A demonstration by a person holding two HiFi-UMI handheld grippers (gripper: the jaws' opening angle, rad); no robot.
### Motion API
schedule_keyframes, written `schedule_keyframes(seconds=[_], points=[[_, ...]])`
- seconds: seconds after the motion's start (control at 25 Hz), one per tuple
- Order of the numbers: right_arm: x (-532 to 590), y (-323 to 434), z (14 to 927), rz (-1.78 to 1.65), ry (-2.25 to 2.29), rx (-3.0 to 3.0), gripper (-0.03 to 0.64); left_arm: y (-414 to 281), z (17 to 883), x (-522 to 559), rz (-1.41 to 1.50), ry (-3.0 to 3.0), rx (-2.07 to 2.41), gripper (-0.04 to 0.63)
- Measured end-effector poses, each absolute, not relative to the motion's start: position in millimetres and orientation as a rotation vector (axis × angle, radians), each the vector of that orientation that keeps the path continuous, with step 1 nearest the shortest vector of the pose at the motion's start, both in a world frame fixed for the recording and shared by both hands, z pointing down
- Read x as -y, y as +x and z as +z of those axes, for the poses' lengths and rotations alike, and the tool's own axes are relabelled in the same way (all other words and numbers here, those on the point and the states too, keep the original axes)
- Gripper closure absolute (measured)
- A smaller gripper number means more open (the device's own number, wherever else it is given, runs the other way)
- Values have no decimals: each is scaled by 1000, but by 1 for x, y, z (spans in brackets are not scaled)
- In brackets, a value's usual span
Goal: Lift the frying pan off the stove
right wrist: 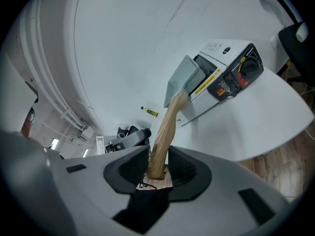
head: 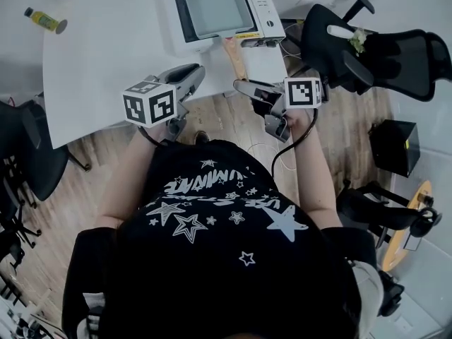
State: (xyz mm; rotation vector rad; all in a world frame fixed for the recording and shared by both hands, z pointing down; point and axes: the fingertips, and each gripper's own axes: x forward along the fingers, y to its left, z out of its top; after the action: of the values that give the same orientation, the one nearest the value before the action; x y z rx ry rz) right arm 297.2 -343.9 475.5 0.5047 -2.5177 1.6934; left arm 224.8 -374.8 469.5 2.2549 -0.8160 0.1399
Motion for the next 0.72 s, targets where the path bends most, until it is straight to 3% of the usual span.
schedule_keyframes(seconds=[0.08, 0.2, 0.72], points=[[343, 297, 476, 1712, 496, 2515, 503, 240, 470, 372, 114, 2227, 716, 433], [344, 299, 478, 1728, 492, 2511, 508, 259, 468, 373, 69, 2184, 613, 365], [347, 301, 478, 1769, 456, 2522, 515, 315, 481, 403, 33, 1938, 466, 328]])
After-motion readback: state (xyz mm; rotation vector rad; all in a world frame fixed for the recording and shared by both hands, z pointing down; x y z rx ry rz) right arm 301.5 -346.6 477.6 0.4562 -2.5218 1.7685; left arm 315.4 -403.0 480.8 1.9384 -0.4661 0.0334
